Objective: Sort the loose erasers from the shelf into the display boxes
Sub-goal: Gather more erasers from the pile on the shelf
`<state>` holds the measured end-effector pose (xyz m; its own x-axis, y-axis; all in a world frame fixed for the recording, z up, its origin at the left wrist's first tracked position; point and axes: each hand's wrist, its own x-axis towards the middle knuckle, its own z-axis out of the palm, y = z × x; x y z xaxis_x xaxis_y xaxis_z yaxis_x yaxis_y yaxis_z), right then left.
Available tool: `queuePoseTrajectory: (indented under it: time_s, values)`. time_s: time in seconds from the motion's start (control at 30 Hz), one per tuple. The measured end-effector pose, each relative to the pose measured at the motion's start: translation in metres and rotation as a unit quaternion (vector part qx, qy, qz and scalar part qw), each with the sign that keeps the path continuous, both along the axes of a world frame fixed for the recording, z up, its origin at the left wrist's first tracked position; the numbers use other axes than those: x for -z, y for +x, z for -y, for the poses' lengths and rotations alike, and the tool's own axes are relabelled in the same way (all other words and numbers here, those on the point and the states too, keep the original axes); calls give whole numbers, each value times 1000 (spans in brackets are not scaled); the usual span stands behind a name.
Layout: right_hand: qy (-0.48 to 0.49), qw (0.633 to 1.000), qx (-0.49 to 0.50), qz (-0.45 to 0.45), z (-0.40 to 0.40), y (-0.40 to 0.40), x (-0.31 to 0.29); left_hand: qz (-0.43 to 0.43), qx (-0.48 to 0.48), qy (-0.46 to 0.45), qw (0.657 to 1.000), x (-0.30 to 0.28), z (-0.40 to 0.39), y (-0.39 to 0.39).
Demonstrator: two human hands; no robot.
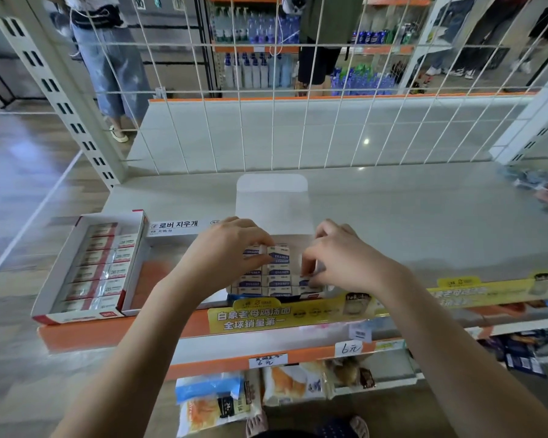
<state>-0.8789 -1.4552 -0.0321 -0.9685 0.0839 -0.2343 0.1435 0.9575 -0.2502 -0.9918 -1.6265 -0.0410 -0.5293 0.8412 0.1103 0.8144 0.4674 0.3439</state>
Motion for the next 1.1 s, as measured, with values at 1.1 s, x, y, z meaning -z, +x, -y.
queuePoseTrajectory:
  time_s: [1.1]
  values:
    - [-82,968,167,-167,-19,16,18,21,63,-77,995,17,-53,15]
